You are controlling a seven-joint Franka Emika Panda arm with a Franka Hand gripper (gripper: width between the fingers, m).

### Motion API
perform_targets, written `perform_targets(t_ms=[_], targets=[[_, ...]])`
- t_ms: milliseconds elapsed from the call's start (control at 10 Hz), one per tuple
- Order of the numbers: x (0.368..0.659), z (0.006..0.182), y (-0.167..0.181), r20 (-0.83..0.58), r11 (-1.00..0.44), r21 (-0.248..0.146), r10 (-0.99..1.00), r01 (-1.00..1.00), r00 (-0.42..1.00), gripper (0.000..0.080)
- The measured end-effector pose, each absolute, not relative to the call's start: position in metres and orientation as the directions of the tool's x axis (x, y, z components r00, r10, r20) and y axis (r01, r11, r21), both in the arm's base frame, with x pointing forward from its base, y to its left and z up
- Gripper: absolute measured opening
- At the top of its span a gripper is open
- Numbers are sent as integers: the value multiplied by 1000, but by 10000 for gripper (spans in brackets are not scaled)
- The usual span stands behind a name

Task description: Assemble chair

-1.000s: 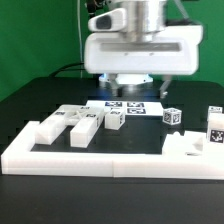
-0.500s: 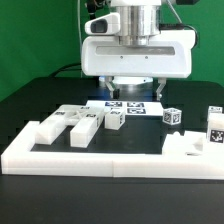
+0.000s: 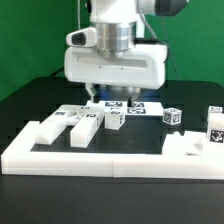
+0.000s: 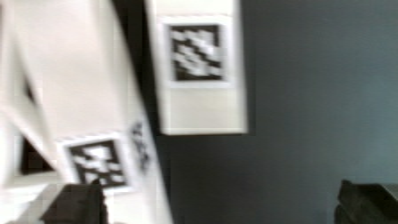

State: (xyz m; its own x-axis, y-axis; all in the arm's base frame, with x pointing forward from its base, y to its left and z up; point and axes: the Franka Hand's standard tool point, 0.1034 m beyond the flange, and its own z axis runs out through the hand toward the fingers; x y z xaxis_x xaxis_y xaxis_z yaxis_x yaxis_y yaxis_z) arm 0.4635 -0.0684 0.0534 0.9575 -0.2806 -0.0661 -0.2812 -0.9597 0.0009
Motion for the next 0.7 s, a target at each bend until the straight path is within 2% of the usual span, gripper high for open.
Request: perform_targets(t_ms=[400,700], targets=[[462,50,-67,-96,-963,0,-267,-268,959,649],[457,48,-58,-283,-963,-16,-252,-267,925,649]])
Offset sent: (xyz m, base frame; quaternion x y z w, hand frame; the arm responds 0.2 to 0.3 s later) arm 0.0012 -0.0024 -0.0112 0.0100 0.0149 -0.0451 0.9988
